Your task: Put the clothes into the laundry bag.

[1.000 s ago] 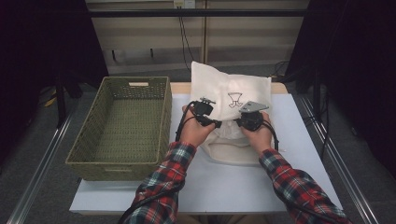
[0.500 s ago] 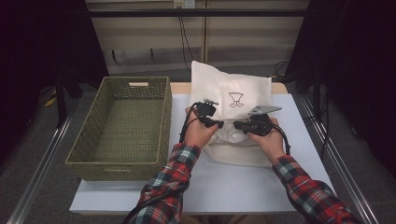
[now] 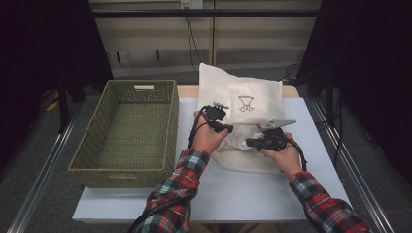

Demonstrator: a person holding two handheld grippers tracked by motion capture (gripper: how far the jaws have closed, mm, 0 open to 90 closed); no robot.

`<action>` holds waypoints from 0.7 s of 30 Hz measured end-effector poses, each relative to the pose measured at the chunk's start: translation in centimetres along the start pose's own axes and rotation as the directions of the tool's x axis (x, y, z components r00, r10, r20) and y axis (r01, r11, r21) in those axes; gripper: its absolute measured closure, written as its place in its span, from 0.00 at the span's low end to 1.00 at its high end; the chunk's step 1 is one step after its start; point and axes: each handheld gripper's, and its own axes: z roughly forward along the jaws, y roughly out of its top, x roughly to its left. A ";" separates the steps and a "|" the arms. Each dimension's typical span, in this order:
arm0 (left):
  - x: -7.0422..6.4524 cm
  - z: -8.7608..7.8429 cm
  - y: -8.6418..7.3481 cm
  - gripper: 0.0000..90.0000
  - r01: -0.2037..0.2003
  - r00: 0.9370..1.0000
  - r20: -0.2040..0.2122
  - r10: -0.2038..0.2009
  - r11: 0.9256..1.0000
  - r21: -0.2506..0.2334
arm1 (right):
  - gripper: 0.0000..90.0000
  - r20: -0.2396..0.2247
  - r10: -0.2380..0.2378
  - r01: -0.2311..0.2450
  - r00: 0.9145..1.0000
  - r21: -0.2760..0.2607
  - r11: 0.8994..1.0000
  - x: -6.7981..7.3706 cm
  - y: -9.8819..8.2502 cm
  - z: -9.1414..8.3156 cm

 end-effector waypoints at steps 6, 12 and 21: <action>-0.1 -0.3 -0.1 0.99 0.005 1.000 0.028 -0.005 1.000 -0.011 | 1.00 0.049 -0.035 0.033 0.998 0.041 0.999 -0.3 -0.4 1.4; -0.1 -0.3 -0.5 0.99 0.022 0.998 0.056 -0.022 1.000 -0.002 | 1.00 0.100 -0.078 0.076 0.992 0.020 0.997 -1.0 -0.5 3.3; 0.2 -0.1 -0.9 0.99 0.047 0.991 0.124 -0.048 0.999 0.013 | 1.00 0.197 -0.104 0.116 0.975 -0.055 0.992 -1.2 0.7 5.3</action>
